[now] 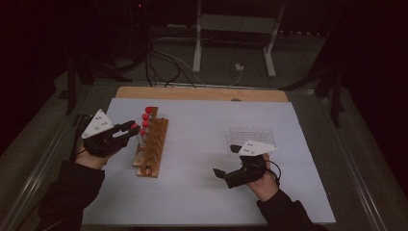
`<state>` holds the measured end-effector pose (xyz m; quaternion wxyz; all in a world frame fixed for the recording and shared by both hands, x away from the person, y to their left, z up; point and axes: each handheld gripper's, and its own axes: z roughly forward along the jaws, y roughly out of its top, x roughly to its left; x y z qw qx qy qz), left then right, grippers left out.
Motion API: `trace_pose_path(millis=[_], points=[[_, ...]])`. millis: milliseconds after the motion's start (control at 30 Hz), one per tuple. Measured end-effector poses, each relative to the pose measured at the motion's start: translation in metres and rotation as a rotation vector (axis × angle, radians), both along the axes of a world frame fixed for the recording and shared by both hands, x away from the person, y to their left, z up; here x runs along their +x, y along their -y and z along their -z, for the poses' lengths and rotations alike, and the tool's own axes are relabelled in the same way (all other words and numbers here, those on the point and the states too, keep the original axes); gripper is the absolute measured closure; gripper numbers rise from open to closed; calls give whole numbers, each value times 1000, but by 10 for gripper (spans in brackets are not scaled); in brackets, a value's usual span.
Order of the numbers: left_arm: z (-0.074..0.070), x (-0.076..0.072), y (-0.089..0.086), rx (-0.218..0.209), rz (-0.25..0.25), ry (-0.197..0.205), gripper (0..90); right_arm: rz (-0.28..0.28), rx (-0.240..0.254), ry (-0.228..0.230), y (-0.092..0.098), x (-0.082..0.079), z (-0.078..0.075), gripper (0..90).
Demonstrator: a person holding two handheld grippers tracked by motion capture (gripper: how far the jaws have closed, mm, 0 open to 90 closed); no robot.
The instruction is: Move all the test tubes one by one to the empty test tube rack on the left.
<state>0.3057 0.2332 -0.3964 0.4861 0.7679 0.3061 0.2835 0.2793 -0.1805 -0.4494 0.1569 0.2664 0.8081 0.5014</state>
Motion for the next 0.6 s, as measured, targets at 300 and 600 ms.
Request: trace_pose_path(millis=[300, 600], points=[[22, 8, 0, 11, -20, -40, 722, 0, -1, -4, 0, 1, 1, 0], [44, 13, 1, 33, -23, -97, 721, 1, -1, -2, 1, 1, 1, 0]])
